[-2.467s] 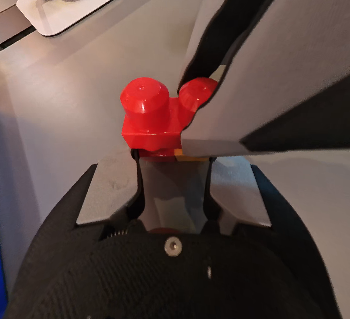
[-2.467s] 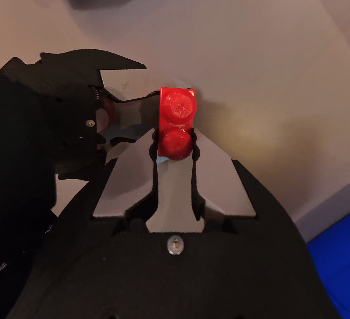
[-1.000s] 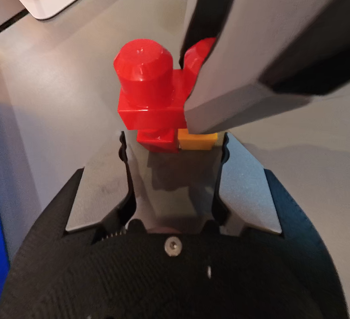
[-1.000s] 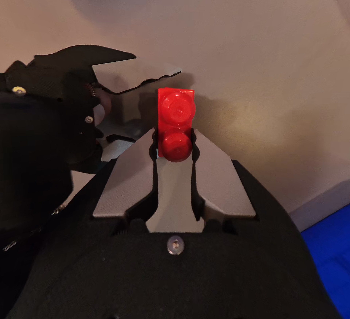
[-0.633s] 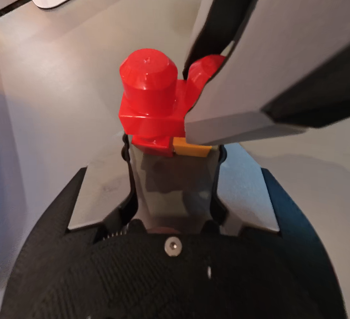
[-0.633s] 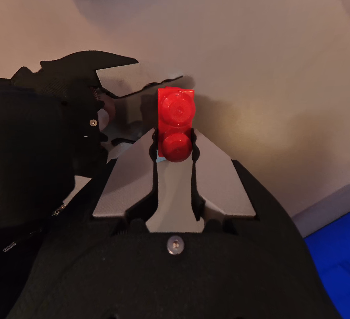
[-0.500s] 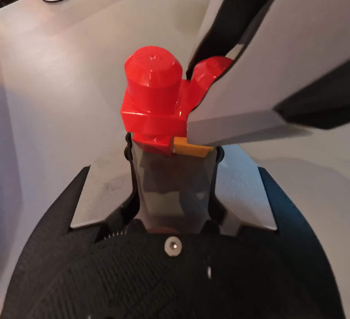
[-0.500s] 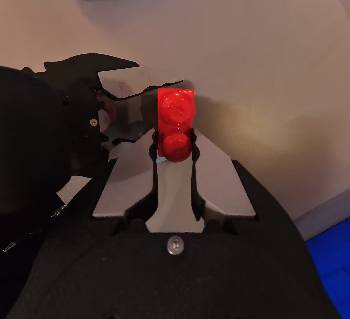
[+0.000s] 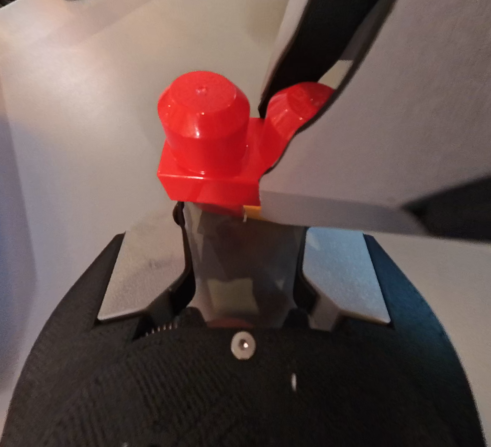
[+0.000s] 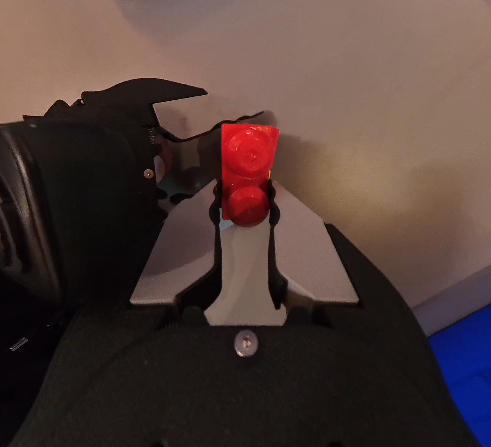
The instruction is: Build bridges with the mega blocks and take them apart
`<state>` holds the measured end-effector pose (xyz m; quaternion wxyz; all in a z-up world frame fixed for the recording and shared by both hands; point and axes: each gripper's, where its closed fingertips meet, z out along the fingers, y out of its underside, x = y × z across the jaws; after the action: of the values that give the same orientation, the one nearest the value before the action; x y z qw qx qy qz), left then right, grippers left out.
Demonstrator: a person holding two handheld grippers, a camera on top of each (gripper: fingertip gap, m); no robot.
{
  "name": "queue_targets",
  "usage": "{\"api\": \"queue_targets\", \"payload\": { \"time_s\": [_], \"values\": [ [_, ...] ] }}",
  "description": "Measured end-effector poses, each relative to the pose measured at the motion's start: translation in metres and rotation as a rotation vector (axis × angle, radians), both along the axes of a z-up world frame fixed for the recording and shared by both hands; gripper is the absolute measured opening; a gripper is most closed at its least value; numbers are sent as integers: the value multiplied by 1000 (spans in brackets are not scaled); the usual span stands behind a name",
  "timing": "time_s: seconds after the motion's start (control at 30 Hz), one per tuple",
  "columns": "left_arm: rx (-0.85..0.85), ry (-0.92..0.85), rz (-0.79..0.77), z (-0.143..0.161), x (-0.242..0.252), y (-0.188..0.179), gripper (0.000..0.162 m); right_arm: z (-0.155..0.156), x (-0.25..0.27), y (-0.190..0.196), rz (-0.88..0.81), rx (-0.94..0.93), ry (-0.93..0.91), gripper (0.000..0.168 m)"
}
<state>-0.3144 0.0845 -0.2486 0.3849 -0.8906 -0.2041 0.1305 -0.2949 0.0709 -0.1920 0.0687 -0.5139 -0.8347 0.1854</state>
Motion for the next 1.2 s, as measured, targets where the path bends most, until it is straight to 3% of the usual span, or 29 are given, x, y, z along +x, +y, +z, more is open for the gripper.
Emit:
{"api": "queue_targets", "payload": {
  "time_s": [0.43,0.97,1.2],
  "values": [
    [-1,3,-63,0,-5,2,92,1,0,2,-18,24,-13,32],
    [4,-6,-124,0,1,8,79,-2,0,6,-62,48,-50,32],
    [9,-20,-104,0,0,7,79,-12,5,13,-93,161,-129,32]
  ]
}}
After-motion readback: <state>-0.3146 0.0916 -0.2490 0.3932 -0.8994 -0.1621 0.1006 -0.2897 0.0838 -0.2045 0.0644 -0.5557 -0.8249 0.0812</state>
